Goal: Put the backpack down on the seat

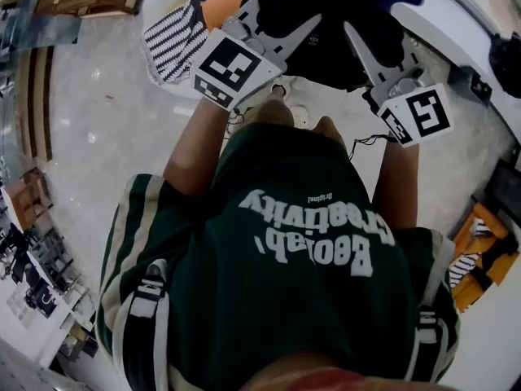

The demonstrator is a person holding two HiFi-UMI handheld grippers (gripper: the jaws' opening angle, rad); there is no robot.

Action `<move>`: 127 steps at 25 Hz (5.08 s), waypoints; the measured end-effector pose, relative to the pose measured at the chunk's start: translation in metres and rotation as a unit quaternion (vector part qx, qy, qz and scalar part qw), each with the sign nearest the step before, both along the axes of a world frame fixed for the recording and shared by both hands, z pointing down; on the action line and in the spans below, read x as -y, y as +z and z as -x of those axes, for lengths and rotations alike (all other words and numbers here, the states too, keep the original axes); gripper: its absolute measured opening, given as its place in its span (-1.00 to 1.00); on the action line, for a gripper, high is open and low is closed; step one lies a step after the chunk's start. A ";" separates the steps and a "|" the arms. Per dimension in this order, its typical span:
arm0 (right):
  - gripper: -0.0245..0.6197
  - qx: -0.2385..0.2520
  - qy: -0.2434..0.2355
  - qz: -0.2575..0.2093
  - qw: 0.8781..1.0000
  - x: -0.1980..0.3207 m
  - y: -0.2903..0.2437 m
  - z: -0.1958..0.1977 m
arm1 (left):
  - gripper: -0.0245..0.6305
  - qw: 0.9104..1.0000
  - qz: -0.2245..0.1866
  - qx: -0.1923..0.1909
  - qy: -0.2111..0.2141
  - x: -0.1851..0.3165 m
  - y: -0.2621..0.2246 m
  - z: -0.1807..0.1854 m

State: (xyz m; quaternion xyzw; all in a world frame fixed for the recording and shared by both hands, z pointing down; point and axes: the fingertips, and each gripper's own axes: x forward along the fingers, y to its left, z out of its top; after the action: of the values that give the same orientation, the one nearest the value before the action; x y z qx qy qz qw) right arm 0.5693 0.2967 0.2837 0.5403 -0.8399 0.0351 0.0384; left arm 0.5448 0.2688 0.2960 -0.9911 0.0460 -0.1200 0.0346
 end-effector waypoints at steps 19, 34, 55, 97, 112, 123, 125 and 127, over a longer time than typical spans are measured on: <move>-0.74 0.029 -0.292 0.042 0.955 0.017 0.022 0.278 | -0.72 0.961 0.048 0.026 -0.273 0.008 0.023 0.289; -0.73 0.009 -0.367 0.035 0.930 0.069 0.007 0.632 | -0.72 0.942 0.034 0.009 -0.333 0.043 0.003 0.643; -0.73 0.017 -0.439 0.052 0.897 0.163 0.004 0.863 | -0.72 0.915 0.025 0.020 -0.401 0.144 0.002 0.880; -0.73 0.089 0.189 0.190 0.959 0.655 0.127 0.707 | -0.72 0.964 0.174 0.096 0.178 0.652 0.124 0.700; -0.73 0.121 0.257 0.214 0.935 0.687 0.233 0.655 | -0.72 0.940 0.166 0.168 0.248 0.686 0.230 0.650; -0.73 0.131 0.269 0.215 0.930 0.722 0.285 0.589 | -0.72 0.942 0.174 0.161 0.238 0.723 0.275 0.584; -0.73 0.128 0.277 0.217 0.927 0.728 0.310 0.572 | -0.71 0.942 0.178 0.157 0.235 0.726 0.297 0.569; -0.73 0.133 0.282 0.230 0.922 0.732 0.343 0.559 | -0.70 0.941 0.183 0.169 0.229 0.729 0.329 0.558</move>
State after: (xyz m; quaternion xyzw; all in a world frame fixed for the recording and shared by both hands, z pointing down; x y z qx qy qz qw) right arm 0.0098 -0.4354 0.6272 0.7216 -0.6188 0.3080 0.0384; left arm -0.0128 -0.4603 0.6249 -0.9293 -0.2112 -0.2810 -0.1134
